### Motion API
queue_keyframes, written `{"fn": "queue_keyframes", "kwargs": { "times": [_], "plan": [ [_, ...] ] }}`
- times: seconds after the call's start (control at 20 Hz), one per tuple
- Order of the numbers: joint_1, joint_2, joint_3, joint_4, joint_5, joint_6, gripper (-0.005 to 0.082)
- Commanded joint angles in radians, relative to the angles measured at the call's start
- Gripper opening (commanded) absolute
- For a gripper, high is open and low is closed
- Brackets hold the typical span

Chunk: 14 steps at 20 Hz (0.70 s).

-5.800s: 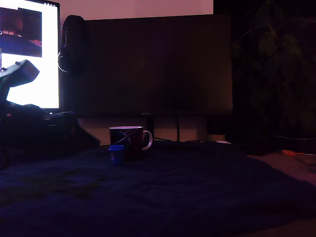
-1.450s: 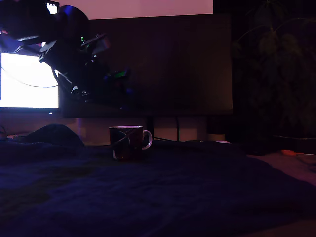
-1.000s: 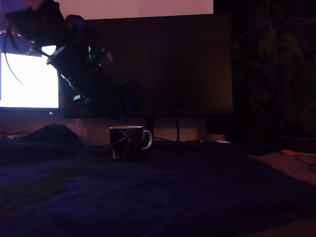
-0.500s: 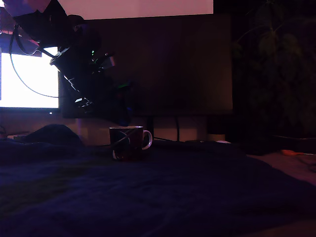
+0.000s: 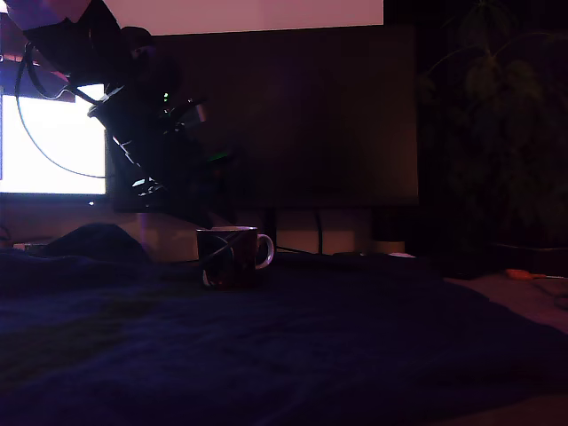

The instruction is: Pick up the coffee capsules on the table and drop them inside the coffee cup

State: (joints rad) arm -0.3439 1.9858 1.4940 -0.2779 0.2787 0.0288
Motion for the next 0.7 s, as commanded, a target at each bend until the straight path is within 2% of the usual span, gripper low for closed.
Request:
{"fn": "queue_keyframes", "kwargs": {
  "times": [0.0, 0.1, 0.3, 0.35, 0.65],
  "plan": [
    [0.008, 0.024, 0.003, 0.001, 0.001, -0.001, 0.0387],
    [0.010, 0.023, 0.010, -0.016, 0.001, 0.010, 0.0313],
    [0.010, -0.005, 0.020, -0.072, 0.004, 0.042, 0.0000],
    [0.010, -0.013, 0.020, -0.080, 0.005, 0.051, -0.0024],
    [0.010, -0.099, 0.018, -0.098, 0.005, 0.061, -0.0023]
  ]
}}
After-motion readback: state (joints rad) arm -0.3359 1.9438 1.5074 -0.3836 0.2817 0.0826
